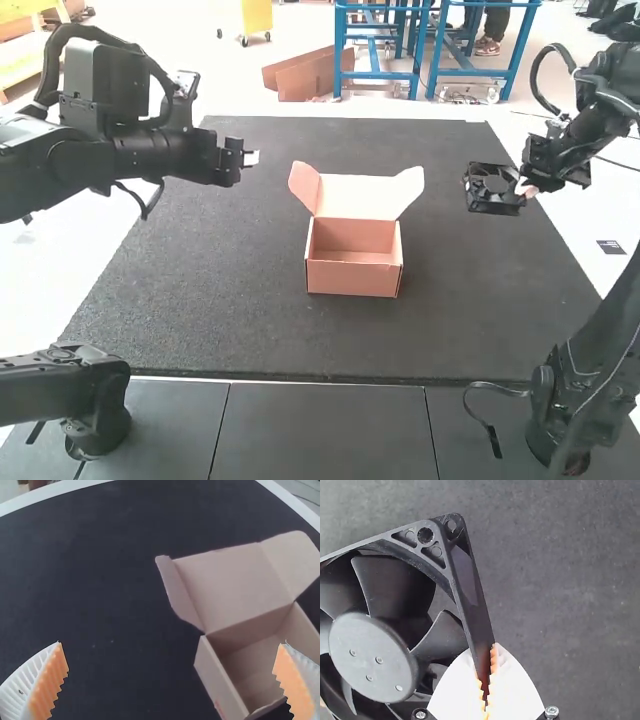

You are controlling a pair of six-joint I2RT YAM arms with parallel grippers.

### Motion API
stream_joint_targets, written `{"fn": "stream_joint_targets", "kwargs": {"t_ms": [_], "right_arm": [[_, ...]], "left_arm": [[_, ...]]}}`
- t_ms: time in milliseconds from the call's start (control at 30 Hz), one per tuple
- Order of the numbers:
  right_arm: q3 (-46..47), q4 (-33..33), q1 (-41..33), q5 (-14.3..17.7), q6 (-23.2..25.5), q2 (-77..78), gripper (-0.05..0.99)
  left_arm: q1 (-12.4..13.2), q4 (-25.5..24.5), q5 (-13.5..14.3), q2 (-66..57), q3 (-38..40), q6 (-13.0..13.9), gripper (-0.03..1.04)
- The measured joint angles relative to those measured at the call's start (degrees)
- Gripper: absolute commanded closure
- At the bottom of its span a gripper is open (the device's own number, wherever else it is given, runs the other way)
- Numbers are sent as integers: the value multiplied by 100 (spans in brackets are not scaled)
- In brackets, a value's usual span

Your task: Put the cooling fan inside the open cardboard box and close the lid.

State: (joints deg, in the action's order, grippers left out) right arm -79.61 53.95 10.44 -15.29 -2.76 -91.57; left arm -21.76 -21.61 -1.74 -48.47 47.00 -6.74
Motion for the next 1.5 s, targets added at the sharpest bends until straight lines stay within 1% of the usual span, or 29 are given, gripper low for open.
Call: {"fn": "stream_joint_targets", "kwargs": {"t_ms": [200, 400, 633, 900, 1133, 1200, 1333, 1500], "right_arm": [[197, 590, -256, -57, 511, 643, 94], [380, 645, -658, -258, 1043, 1351, 94], [439, 896, -1419, -407, 1633, 1790, 94], [522, 896, -2516, -470, 2251, 1786, 94], [522, 822, -3381, -459, 2638, 1497, 94], [522, 748, -3563, -407, 2708, 1314, 94], [492, 549, -3836, -256, 2835, 868, 94], [168, 317, -3971, -72, 2942, 219, 94]], "left_arm": [[0, 63, -2, -2, -155, 0, 4], [0, 57, 0, 0, -195, 2, 4], [0, 57, 0, 0, -192, 4, 4], [-2, 39, -2, -2, -192, 55, 4], [0, -24, -2, -2, -192, 245, 4], [-2, -92, -2, -2, -192, 284, 4], [-125, -260, -2, -2, -192, 310, 4], [-446, -407, -2, 2, -192, 310, 4]]}}
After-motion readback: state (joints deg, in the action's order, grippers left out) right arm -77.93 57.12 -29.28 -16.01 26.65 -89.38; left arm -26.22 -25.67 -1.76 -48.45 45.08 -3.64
